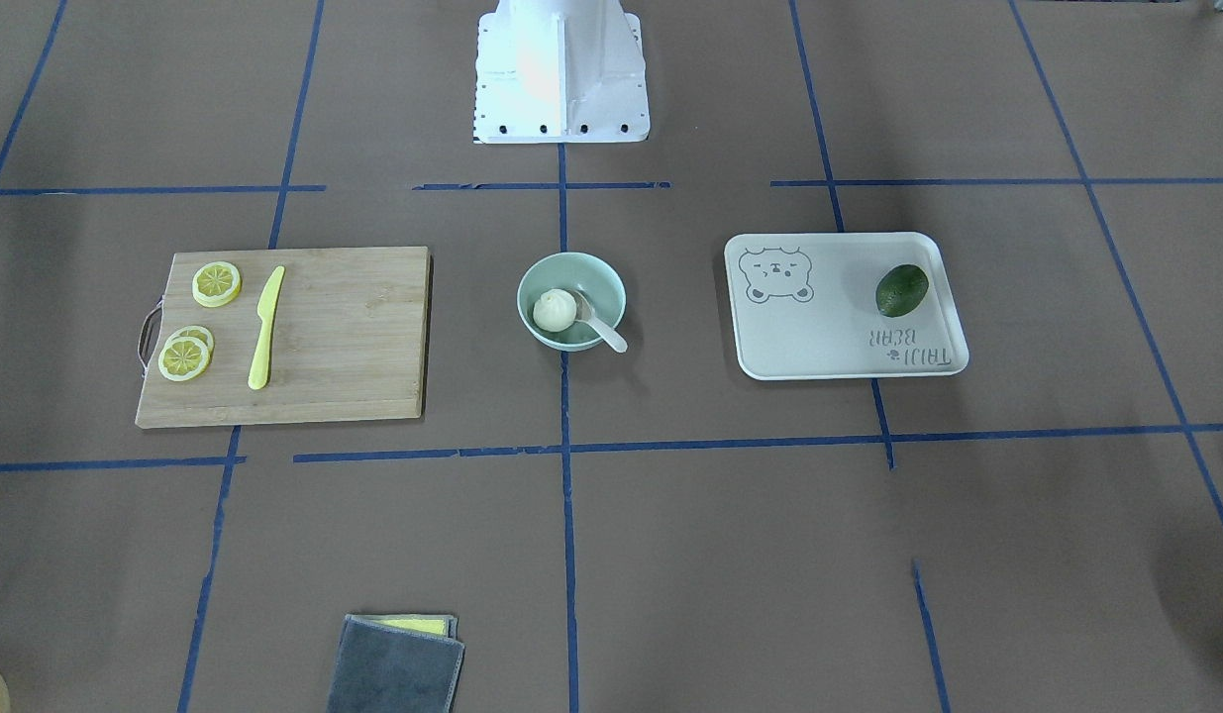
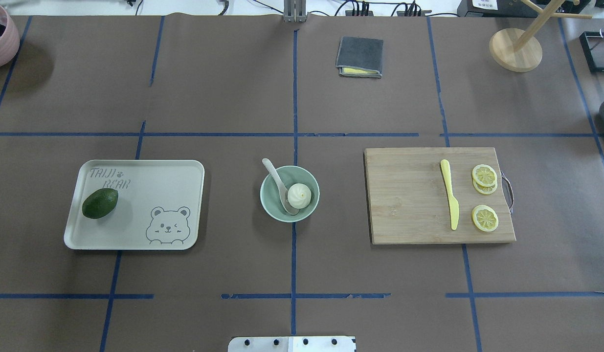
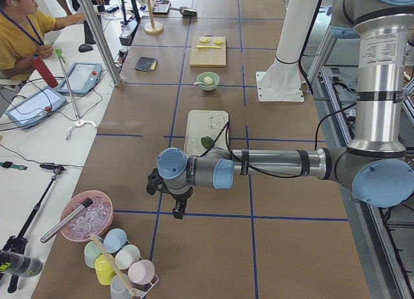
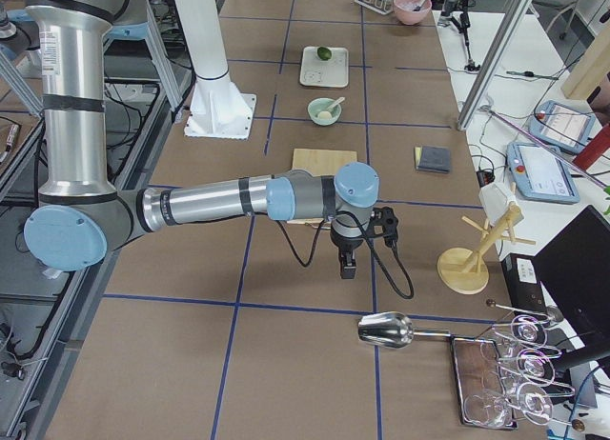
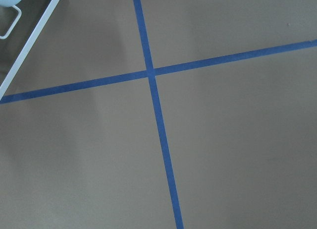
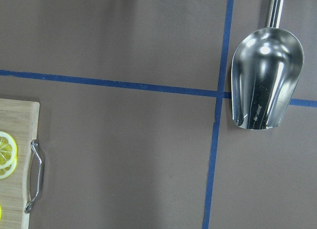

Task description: Put spoon and bun in bowl

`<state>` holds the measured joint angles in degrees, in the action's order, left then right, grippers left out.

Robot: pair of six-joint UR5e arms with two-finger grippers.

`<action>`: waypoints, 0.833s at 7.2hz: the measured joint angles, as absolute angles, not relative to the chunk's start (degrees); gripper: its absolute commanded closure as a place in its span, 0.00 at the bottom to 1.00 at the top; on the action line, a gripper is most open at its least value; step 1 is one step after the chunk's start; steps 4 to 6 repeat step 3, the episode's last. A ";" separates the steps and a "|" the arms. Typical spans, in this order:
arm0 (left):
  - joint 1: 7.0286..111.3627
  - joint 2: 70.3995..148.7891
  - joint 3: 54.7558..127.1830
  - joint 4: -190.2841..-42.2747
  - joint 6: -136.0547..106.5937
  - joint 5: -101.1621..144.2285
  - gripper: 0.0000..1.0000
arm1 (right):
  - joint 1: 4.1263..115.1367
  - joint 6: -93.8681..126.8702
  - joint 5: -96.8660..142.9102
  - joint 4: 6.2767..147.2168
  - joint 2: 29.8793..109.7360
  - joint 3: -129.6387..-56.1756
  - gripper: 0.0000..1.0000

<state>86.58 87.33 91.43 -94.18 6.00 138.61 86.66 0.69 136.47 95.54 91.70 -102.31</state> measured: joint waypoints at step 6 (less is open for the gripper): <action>86.50 88.02 91.73 -94.22 5.83 138.63 0.00 | 86.53 0.98 136.39 95.56 91.59 -102.08 0.00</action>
